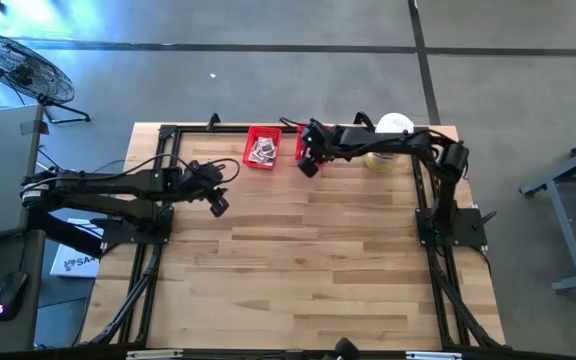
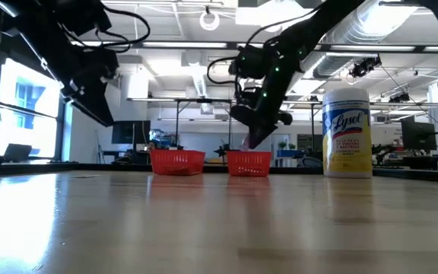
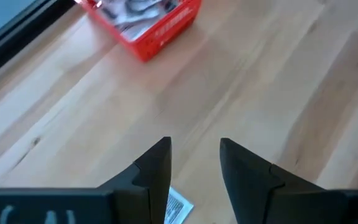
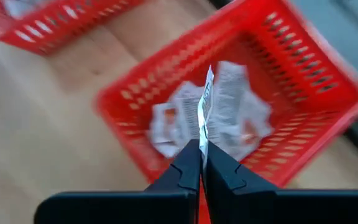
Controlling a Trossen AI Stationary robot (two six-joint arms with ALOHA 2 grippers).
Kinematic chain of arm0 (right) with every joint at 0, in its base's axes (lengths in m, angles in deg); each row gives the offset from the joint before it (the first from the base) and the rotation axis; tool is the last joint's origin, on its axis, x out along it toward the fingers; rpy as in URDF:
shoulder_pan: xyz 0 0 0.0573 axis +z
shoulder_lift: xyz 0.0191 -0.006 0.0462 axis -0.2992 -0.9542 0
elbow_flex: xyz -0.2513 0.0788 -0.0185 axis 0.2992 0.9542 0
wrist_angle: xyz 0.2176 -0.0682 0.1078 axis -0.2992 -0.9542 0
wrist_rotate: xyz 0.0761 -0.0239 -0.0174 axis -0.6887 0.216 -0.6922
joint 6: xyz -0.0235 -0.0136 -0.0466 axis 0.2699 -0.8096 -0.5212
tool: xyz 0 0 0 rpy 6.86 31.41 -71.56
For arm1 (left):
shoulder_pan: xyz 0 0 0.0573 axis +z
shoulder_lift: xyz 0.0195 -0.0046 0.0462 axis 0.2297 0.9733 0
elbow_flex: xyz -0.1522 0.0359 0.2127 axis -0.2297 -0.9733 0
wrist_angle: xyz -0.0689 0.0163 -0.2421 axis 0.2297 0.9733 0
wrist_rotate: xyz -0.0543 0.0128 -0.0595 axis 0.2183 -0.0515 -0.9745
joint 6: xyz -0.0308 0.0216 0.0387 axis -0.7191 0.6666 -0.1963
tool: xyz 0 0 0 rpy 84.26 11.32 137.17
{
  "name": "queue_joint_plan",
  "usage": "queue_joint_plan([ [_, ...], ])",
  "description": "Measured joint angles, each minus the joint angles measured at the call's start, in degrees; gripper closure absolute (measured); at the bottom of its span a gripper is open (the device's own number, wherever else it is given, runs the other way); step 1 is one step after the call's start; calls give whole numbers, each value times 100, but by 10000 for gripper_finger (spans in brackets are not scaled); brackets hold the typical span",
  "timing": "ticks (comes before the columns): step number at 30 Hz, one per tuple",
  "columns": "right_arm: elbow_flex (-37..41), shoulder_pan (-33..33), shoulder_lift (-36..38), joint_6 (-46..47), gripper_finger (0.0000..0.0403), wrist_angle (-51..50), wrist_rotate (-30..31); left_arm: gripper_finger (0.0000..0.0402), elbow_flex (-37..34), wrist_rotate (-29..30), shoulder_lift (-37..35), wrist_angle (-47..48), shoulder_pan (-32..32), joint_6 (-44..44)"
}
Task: Pick & Place First Aid Supplies
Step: Put the ointment pack into the right red bin
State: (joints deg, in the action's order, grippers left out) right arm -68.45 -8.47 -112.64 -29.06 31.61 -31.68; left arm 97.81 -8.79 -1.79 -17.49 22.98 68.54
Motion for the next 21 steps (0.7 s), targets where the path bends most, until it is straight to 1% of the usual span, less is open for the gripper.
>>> queue_joint_plan([
  [3,0,49,-27,-460,400,-21,512,268,0,159,0,259,2,-351],
  [5,0,89,-27,-687,396,4,748,268,-4,277,0,410,4,-658],
  [10,-4,92,-27,-766,367,23,860,268,-248,315,-2,403,4,-1172],
  [15,-4,154,12,-766,327,21,1220,268,-624,297,-2,329,4,-1645],
  [21,-4,425,425,-851,297,94,1249,268,-910,507,-2,190,4,-2221],
])
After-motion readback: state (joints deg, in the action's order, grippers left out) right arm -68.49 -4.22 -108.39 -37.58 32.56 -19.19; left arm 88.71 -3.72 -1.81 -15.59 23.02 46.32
